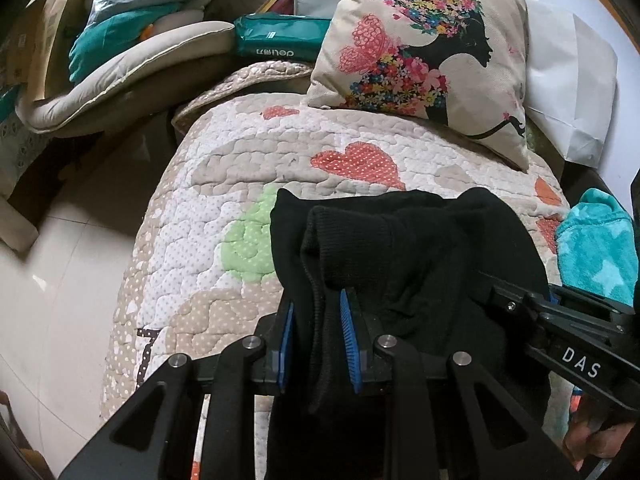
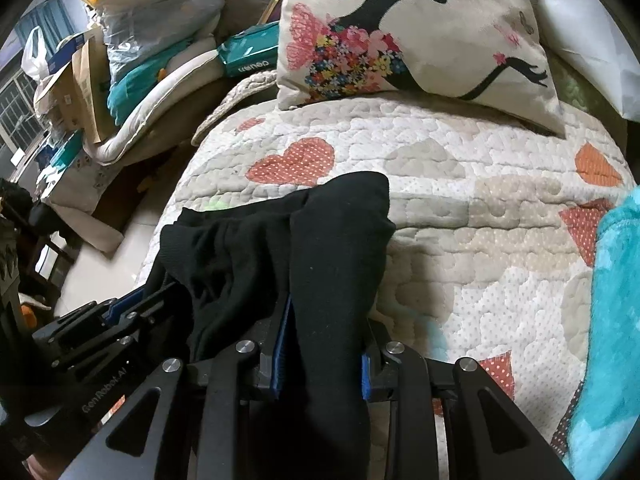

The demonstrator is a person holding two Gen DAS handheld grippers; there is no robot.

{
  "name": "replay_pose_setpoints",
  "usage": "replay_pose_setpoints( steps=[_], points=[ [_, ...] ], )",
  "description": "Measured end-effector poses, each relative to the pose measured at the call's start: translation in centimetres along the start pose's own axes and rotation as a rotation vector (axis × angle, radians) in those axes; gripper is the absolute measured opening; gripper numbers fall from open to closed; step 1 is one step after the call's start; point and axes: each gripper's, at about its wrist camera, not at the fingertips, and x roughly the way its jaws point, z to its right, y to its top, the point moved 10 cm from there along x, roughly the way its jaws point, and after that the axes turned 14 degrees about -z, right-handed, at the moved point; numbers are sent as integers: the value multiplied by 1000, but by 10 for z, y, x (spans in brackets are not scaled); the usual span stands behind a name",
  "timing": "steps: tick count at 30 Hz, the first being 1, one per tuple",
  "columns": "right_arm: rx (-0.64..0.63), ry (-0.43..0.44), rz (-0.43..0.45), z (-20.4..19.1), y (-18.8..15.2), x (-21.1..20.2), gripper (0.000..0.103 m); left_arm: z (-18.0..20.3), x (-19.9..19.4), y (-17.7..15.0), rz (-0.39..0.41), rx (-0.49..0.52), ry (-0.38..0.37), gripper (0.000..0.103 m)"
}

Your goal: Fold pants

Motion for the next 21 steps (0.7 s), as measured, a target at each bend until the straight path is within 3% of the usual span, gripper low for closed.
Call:
replay_pose_setpoints(
  steps=[21],
  points=[
    [43, -10, 17, 9, -6, -4, 40, 0, -1, 1, -2, 1, -1, 22]
  ],
)
